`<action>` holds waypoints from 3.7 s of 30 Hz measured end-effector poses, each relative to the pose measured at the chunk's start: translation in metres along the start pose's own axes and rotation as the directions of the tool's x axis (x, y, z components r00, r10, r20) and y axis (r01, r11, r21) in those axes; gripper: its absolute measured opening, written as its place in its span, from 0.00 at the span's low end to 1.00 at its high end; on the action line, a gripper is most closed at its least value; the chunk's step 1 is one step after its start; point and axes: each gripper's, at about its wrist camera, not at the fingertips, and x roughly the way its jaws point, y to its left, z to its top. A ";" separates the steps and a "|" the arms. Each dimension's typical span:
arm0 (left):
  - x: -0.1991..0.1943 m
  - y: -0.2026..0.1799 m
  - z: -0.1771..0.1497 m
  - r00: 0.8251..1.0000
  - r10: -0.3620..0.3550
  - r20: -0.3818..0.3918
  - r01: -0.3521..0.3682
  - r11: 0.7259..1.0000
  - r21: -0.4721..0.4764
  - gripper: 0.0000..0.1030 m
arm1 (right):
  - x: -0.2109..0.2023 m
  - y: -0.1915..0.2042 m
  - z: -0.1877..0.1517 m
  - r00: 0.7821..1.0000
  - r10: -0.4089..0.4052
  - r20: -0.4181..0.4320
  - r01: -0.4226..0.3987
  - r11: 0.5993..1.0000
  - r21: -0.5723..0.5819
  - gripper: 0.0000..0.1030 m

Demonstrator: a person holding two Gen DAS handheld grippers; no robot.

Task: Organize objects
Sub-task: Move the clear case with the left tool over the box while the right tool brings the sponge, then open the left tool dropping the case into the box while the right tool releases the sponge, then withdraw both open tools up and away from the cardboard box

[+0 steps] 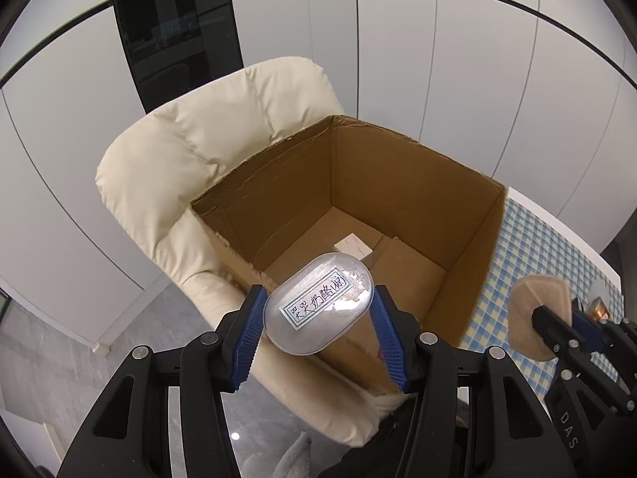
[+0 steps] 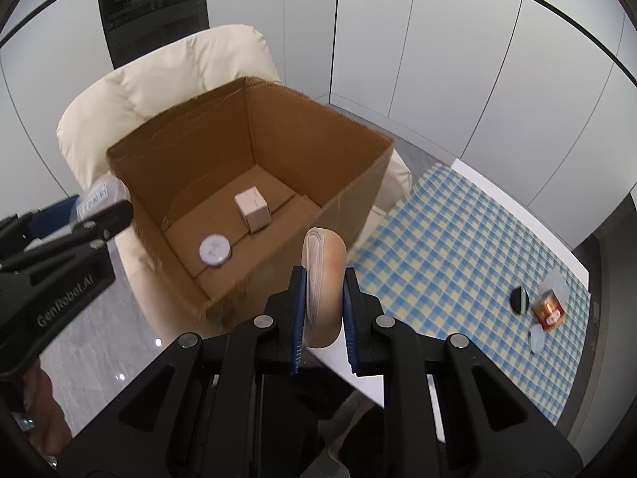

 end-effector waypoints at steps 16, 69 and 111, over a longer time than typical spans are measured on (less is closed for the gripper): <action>0.061 0.009 0.037 0.998 0.050 -0.030 -0.051 0.998 -0.038 0.52 | 0.064 0.023 0.062 1.000 0.021 0.002 -0.021 0.998 -0.062 0.17; 0.060 0.004 0.034 1.000 -0.004 -0.013 0.003 1.000 -0.025 0.99 | 0.081 0.008 0.047 1.000 -0.008 -0.001 0.008 1.000 -0.001 1.00; -0.074 0.046 -0.058 0.999 -0.025 0.035 0.024 0.999 0.028 0.99 | -0.079 -0.016 -0.033 0.997 -0.069 0.033 0.064 0.991 0.120 1.00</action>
